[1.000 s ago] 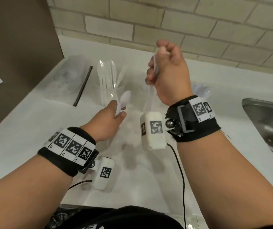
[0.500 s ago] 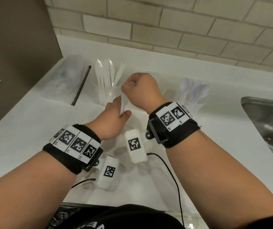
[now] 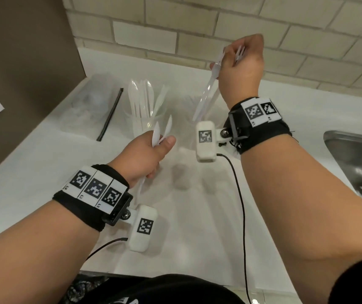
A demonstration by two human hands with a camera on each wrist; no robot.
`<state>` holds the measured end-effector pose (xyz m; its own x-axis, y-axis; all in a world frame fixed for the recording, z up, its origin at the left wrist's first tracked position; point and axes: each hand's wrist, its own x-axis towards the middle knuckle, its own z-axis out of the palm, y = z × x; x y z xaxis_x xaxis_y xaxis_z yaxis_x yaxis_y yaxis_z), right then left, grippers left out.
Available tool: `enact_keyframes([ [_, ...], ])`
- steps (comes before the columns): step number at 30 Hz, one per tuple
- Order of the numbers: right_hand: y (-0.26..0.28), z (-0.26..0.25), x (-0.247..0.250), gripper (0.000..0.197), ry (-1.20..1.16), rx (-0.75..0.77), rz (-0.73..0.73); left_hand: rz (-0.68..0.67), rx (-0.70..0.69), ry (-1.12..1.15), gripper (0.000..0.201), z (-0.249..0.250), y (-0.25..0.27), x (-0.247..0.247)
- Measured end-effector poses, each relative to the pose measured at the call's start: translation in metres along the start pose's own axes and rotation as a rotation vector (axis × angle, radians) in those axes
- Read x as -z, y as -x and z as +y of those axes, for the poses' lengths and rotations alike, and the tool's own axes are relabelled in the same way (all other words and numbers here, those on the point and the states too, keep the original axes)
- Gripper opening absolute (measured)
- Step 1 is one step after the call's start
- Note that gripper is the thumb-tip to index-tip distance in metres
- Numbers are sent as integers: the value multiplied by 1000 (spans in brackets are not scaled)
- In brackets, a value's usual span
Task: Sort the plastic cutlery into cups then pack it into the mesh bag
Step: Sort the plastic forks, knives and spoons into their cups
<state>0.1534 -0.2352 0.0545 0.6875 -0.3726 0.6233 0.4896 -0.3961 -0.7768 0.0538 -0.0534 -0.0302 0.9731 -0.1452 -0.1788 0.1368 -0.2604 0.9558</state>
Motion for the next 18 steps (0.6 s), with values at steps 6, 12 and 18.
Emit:
enact_keyframes([
  [6, 9, 30, -4, 36, 33, -41, -27, -63, 119, 69, 33, 3, -1, 2],
  [12, 13, 61, -5, 28, 128, -145, -11, -59, 201, 179, 31, 9, 0, -3],
  [18, 0, 77, 2, 22, 233, -310, -3, -69, 227, 235, 26, 13, 0, -7],
])
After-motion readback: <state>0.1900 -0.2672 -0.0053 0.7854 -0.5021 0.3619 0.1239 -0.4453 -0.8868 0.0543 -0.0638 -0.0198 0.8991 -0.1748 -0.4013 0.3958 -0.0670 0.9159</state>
